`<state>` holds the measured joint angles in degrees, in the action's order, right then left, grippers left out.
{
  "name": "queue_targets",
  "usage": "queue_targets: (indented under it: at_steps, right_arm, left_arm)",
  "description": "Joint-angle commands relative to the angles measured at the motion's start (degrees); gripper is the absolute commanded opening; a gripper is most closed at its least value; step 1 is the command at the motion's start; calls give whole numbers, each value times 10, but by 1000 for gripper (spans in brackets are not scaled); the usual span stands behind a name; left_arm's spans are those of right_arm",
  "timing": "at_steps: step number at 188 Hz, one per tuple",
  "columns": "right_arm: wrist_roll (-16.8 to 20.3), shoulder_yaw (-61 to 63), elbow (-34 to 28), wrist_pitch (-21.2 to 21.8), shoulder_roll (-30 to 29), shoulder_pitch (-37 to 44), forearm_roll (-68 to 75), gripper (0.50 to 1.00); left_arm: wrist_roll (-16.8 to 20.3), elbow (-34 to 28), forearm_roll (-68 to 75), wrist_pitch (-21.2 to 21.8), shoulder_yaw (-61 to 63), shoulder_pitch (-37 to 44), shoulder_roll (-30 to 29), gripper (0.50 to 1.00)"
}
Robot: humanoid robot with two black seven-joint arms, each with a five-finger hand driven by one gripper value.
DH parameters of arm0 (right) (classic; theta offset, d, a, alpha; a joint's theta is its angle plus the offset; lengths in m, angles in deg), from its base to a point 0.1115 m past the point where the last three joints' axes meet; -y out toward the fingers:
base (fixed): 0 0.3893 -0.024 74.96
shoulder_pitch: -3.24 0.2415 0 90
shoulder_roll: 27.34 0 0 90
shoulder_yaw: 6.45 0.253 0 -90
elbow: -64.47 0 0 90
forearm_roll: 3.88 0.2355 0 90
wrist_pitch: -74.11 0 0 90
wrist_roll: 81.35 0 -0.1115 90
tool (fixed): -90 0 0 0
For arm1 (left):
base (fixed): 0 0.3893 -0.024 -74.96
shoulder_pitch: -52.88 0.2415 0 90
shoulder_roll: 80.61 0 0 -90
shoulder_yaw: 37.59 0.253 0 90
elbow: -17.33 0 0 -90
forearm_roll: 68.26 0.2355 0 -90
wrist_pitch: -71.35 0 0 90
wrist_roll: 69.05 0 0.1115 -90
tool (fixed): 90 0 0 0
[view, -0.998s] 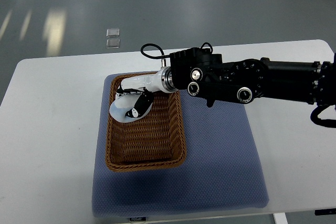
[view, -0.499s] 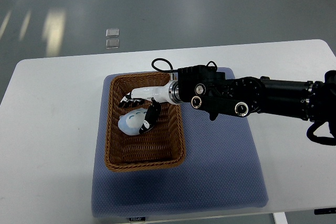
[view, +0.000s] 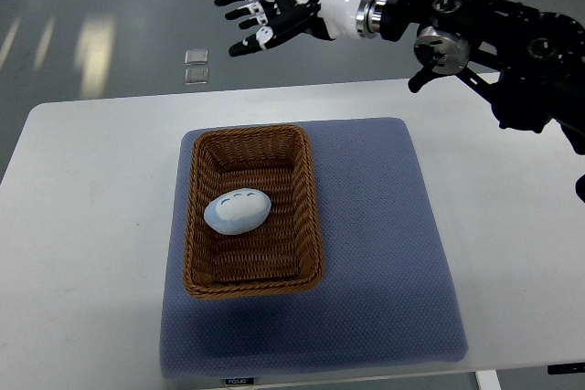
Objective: Place blue toy in brown basket
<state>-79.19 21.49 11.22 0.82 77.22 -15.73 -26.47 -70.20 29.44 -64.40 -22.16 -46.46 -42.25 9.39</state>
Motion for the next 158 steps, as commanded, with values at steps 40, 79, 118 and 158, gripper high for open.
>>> queue_targets:
  at_steps: [40,79,118,158]
  right_arm:
    - [-36,266,10,-3,-9,-203,126,899]
    - [-80,364,60,0,-38,-288,149,899]
    - [-87,368,72,5,-63,-319,167,899]
    - [-88,363,73,4,-68,-329,167,901]
  left_arm:
    - [0,1,0,0,1,0,0,1000]
    - [-1,4,0,0,2,0,0,1000]
    - [0,4,0,0,2,0,0,1000]
    - [0,5,0,0,2,0,0,1000]
